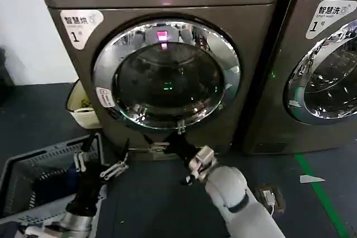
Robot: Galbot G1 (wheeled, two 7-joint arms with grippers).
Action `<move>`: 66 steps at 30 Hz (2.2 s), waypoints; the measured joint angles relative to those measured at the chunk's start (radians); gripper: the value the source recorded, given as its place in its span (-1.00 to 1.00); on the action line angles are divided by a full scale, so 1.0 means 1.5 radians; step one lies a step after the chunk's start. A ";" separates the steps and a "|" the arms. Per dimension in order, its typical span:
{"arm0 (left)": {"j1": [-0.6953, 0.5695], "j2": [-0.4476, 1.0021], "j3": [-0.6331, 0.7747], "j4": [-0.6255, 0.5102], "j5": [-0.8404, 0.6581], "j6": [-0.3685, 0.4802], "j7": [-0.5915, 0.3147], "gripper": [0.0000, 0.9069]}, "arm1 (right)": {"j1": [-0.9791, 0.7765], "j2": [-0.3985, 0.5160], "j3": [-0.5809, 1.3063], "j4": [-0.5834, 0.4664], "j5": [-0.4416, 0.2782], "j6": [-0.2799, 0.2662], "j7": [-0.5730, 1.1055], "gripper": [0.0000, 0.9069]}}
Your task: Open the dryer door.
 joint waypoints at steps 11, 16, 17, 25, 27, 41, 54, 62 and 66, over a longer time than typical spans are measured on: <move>0.002 0.000 -0.006 -0.002 -0.004 0.003 -0.002 1.00 | 0.028 0.024 -0.037 -0.039 -0.008 -0.004 0.005 1.00; 0.001 0.000 -0.009 -0.003 -0.008 0.005 -0.002 1.00 | 0.040 0.033 -0.045 -0.055 -0.013 -0.004 0.007 1.00; 0.001 0.000 -0.010 -0.003 -0.008 0.005 -0.002 1.00 | 0.043 0.036 -0.045 -0.060 -0.014 -0.004 0.007 1.00; 0.004 0.001 -0.016 -0.003 -0.010 0.005 -0.002 1.00 | 0.058 0.051 -0.057 -0.090 -0.022 -0.003 0.007 1.00; 0.005 0.001 -0.016 -0.005 -0.010 0.005 -0.003 1.00 | 0.062 0.056 -0.059 -0.098 -0.021 -0.003 0.007 1.00; 0.013 0.002 -0.017 -0.012 -0.013 0.004 -0.004 1.00 | 0.091 0.097 -0.071 -0.152 0.013 -0.014 0.014 1.00; 0.013 0.005 -0.017 -0.011 -0.017 0.003 -0.004 1.00 | 0.125 0.119 -0.073 -0.195 0.010 -0.011 0.015 1.00; 0.011 0.005 -0.017 -0.009 -0.018 0.003 -0.004 1.00 | 0.149 0.137 -0.081 -0.222 0.006 -0.010 0.015 1.00; 0.012 0.005 -0.017 -0.009 -0.018 0.003 -0.005 1.00 | 0.156 0.145 -0.088 -0.232 0.000 -0.009 0.014 1.00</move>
